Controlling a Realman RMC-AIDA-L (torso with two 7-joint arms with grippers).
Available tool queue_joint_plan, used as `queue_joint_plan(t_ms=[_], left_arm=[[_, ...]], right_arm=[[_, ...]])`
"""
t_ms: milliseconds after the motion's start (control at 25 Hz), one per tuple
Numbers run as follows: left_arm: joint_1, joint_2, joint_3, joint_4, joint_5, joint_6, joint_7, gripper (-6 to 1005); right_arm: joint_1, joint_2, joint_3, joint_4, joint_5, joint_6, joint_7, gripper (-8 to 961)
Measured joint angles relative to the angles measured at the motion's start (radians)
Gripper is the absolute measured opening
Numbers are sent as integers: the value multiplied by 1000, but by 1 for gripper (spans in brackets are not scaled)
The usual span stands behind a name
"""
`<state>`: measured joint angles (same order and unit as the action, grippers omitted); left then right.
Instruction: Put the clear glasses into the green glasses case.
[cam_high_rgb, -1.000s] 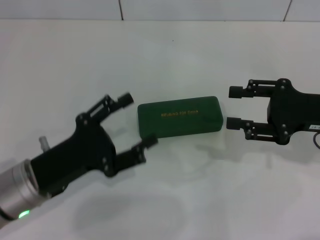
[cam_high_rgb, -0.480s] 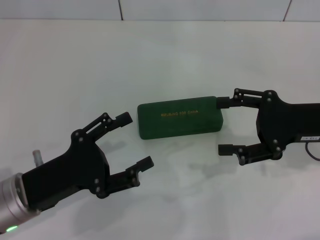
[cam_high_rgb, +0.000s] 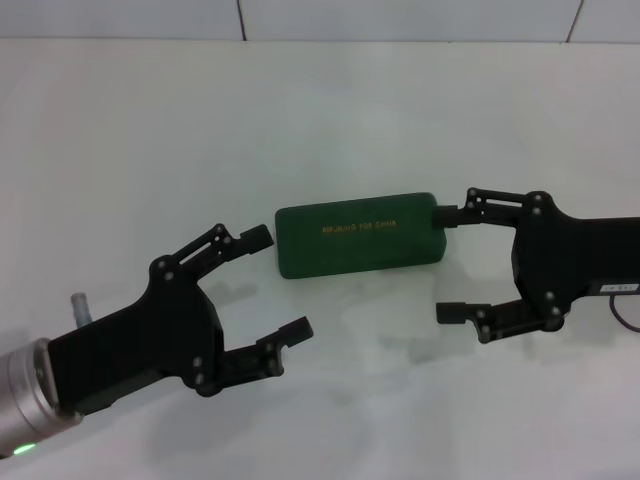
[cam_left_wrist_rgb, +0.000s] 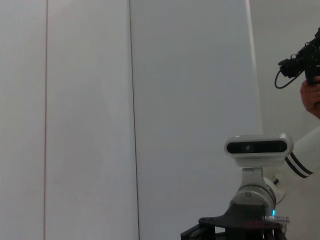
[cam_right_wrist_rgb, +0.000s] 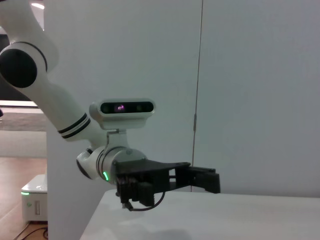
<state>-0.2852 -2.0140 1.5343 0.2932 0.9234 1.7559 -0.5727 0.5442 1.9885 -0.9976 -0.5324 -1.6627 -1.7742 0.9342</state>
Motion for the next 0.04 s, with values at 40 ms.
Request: queue_joint_plan(t_ms=[40], left_arm=[[-1,0,0,0,0,0,0,875]], right_arm=[[0,0,-1,0,-3,0,-3,883]])
